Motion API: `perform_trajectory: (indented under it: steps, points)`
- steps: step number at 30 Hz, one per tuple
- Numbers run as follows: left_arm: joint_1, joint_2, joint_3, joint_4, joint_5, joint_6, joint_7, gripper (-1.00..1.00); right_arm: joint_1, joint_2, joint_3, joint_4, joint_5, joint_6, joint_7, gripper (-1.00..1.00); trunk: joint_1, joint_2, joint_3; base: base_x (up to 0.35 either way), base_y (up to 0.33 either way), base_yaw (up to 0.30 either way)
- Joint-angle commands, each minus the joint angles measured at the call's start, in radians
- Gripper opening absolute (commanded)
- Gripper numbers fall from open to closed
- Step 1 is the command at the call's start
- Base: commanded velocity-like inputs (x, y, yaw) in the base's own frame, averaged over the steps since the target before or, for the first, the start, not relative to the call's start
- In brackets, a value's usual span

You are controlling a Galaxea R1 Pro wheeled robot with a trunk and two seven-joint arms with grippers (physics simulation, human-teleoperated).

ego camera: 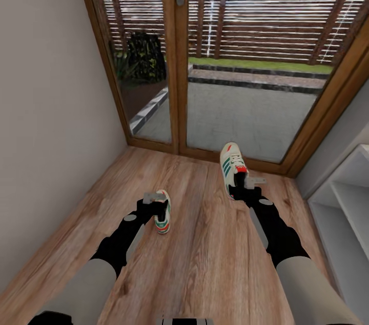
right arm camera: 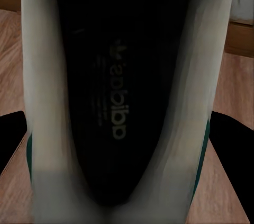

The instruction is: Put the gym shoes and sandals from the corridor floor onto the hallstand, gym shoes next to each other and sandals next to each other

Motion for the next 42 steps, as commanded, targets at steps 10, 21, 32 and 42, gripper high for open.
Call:
perform_trajectory:
  steps: [10,21,32,42]
  points:
    - [0.000,0.001,0.000,-0.001,0.063,0.005,-0.002,1.00,0.000,0.000,0.003,-0.002,0.002,0.006,-0.003,-1.00,0.000,0.000,0.011,0.186,0.015,-0.002]
    - [0.000,0.001,0.001,0.000,0.066,0.002,-0.004,1.00,0.000,0.000,0.004,-0.003,0.003,0.006,-0.003,-1.00,0.000,0.000,0.012,0.116,-0.042,0.000]
    - [0.001,0.002,0.003,0.003,0.066,0.000,-0.003,1.00,0.000,0.000,0.004,-0.003,0.006,0.006,-0.003,-1.00,0.000,0.000,0.012,0.089,-0.048,0.000]
    - [0.010,0.005,0.003,0.032,0.065,-0.023,-0.005,1.00,-0.001,0.001,0.004,-0.003,0.007,0.006,-0.003,-1.00,0.000,0.000,0.012,0.063,-0.059,0.000]
